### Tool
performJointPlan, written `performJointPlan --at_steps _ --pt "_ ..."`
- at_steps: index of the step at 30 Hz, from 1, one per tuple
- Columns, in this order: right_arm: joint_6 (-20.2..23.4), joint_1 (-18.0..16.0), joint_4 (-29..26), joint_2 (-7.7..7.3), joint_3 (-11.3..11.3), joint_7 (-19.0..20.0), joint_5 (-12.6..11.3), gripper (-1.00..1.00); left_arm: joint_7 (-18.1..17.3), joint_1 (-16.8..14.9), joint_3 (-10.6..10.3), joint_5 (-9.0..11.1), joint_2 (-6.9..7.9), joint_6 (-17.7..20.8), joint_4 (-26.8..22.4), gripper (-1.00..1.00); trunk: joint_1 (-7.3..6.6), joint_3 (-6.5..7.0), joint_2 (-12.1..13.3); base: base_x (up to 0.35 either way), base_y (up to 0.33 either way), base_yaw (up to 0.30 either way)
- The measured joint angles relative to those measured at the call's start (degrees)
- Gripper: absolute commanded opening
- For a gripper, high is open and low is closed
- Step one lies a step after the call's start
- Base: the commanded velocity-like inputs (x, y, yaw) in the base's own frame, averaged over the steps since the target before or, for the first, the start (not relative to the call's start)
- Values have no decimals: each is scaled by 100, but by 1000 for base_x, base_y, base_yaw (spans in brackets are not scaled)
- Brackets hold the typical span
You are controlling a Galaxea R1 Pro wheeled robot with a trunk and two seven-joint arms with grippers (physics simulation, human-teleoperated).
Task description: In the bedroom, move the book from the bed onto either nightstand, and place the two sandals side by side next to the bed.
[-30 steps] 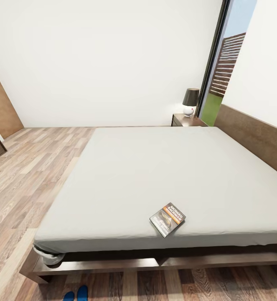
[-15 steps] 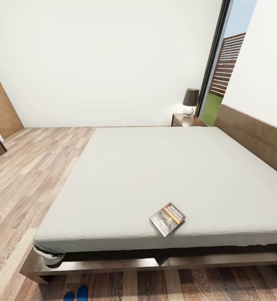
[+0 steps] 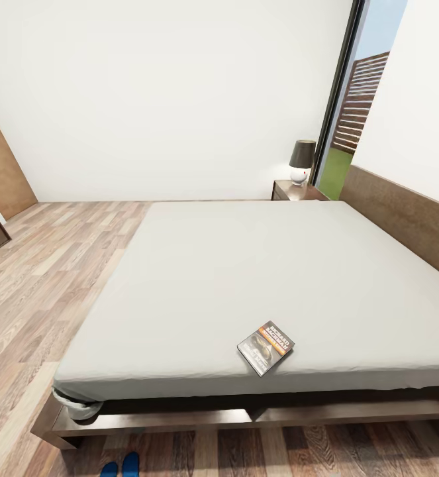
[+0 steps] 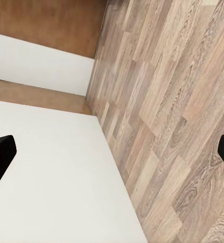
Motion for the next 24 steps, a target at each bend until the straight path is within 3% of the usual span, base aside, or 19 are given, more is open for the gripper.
performJointPlan --at_steps 1,5,6,8,9,11,20,24 --pt "6 0 -2 -1 -2 10 1 100 0 0 0 0 0 0 0 100 0 0 0 0 0 0" --pt "600 -50 -258 -202 -509 1063 -40 100 0 0 0 -1 -4 0 1 100 0 0 0 0 0 0" --pt "605 -49 -260 -203 -513 1072 -39 100 0 0 0 -2 -5 0 -1 100 0 0 0 0 0 0" --pt "795 -64 -370 -276 -806 1475 -52 100 0 1 0 -3 -7 0 -2 100 0 0 0 0 0 0" --pt "799 -64 -372 -276 -810 1481 -51 100 0 0 0 -4 -7 0 -2 100 0 0 0 0 0 0" --pt "926 -73 -469 -340 -1074 1803 -61 100 0 1 0 -4 -7 0 1 100 0 0 0 0 0 0" --pt "1106 -135 -637 -441 -1567 2358 -81 100 0 0 0 -5 -9 0 -2 100 0 0 0 0 0 0" --pt "1130 -174 -657 -452 -1662 2436 -80 100 0 0 0 -6 -9 0 1 100 0 0 0 0 0 0"
